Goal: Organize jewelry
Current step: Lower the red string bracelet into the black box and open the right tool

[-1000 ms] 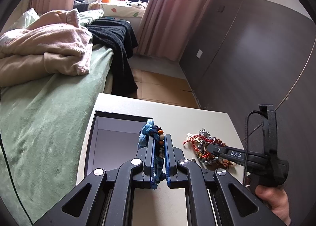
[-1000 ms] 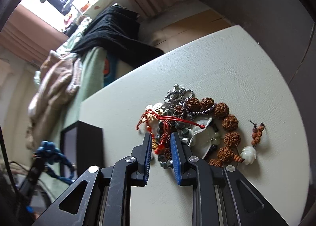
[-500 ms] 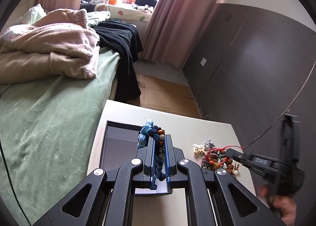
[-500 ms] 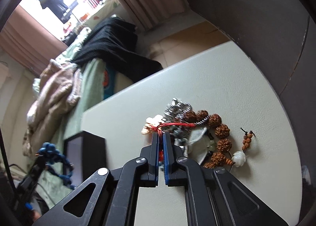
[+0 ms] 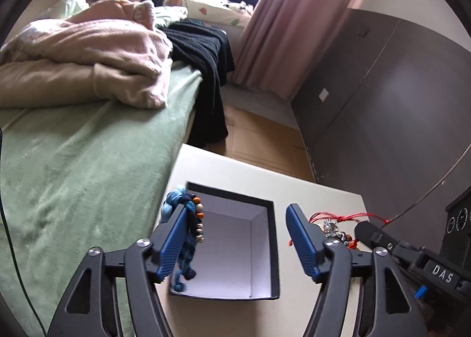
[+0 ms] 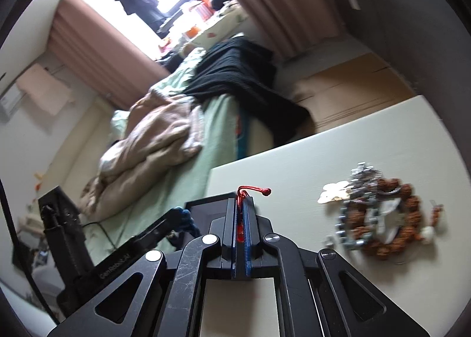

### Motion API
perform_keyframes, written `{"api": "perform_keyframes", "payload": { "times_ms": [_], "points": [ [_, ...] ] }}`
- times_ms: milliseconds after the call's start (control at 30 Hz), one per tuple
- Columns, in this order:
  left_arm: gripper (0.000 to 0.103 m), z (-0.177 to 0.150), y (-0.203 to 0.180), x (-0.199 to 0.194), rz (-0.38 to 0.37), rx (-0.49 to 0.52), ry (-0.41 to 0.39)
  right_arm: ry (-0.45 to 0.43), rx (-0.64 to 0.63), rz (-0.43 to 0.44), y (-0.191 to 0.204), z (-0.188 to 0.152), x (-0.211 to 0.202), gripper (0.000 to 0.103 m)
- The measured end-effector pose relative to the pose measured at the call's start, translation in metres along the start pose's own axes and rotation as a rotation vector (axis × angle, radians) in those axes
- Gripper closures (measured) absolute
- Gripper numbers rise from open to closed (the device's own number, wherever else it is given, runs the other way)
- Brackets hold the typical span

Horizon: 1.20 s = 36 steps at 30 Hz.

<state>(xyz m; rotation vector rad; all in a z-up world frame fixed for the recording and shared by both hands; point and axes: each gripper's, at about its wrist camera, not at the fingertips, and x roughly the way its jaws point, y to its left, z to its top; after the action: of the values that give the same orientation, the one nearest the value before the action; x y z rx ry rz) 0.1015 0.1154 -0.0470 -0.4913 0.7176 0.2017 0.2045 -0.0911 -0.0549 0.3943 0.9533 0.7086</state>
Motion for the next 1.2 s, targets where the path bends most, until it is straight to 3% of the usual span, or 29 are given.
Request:
{"api": "perform_keyframes", "payload": {
  "times_ms": [300,433,533,767,867,1067,1100,1133,1200],
  "points": [
    [0.032,0.006,0.035,-0.023,-0.031,-0.086,-0.048,0.029,-0.022,0.096,0.026,-0.013,0.017,0.098],
    [0.032,0.003,0.038,-0.022,-0.132,-0.121,-0.036,0.035,-0.025,0.129,0.035,-0.017,0.024,0.098],
    [0.032,-0.001,0.034,-0.008,-0.233,-0.137,0.036,0.042,-0.022,0.136,0.04,-0.021,0.028,0.098],
    [0.032,0.003,0.054,-0.02,-0.079,-0.115,-0.011,0.029,-0.003,0.15,0.034,-0.022,0.02,0.098],
    [0.033,0.003,0.071,-0.015,0.002,-0.129,0.012,0.03,-0.005,0.159,0.036,-0.021,0.022,0.098],
    [0.052,-0.005,0.102,0.006,0.084,-0.18,0.137,0.069,-0.02,0.182,0.045,-0.026,0.038,0.097],
    [0.056,-0.007,0.105,0.011,0.089,-0.186,0.159,0.088,-0.026,0.189,0.048,-0.027,0.043,0.092],
    [0.057,-0.009,0.108,0.016,0.098,-0.192,0.187,0.114,-0.028,0.193,0.049,-0.029,0.049,0.076],
    [0.061,-0.014,0.11,0.021,0.127,-0.184,0.22,0.148,-0.024,0.189,0.05,-0.033,0.057,0.054]
  ]
}}
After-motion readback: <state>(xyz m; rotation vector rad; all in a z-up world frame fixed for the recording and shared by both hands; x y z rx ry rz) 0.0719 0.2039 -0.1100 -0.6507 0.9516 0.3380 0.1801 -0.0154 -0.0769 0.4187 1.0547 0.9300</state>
